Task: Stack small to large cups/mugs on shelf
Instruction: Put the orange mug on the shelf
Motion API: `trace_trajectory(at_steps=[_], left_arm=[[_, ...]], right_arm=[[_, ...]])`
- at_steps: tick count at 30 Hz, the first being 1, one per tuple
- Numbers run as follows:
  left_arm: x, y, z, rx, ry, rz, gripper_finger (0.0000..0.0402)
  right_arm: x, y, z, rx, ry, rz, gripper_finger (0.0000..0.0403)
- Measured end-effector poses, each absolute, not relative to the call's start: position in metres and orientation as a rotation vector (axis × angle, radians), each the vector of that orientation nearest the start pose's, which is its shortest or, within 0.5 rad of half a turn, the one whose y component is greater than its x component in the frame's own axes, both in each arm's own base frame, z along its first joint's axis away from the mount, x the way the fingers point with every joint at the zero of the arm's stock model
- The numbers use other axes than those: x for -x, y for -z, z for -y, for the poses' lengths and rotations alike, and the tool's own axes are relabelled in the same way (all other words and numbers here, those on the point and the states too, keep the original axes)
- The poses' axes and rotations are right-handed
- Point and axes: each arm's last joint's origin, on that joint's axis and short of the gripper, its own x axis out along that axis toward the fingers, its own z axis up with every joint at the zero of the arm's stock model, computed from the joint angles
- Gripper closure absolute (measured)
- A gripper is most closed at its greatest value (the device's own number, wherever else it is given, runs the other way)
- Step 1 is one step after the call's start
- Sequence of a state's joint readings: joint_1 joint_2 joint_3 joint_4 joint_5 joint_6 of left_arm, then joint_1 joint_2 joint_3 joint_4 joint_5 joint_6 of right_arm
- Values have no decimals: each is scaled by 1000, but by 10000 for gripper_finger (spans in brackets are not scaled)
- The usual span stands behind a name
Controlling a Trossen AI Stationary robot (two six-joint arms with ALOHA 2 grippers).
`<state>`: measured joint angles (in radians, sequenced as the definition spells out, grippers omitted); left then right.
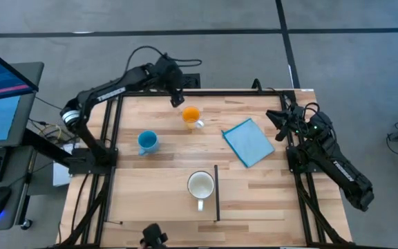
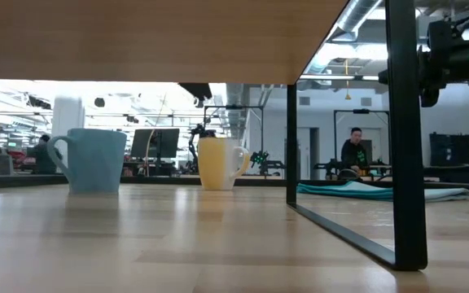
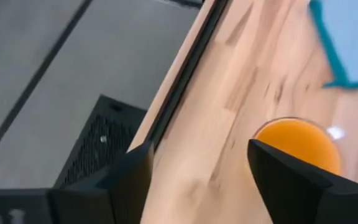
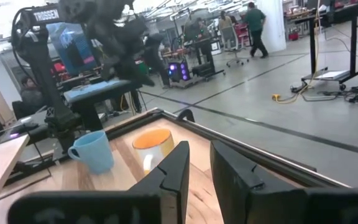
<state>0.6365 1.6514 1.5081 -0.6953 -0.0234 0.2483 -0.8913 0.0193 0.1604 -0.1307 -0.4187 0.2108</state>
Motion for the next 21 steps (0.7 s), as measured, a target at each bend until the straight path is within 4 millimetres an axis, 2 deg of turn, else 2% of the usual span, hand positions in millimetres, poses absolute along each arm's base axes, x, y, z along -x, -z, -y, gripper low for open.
trace_trajectory(at_steps=[4,10,14,17,21], left_arm=[[-291,-303,-217,49,-560,-963,134],[-292,-297,-214,55,-520,-1017,136],[-295,-297,-209,88,-398,-981,136],[-301,-294,-204,35,-300,-979,136],[-308,-284,-203,33,-301,-1017,136]], right_arm=[[-62,-202,58,-210,472,45,317],[-62,-199,58,-229,475,20,317],[-62,-199,58,-230,475,19,317],[-62,-199,58,-230,475,19,317],[-62,-199,58,-245,475,23,317]])
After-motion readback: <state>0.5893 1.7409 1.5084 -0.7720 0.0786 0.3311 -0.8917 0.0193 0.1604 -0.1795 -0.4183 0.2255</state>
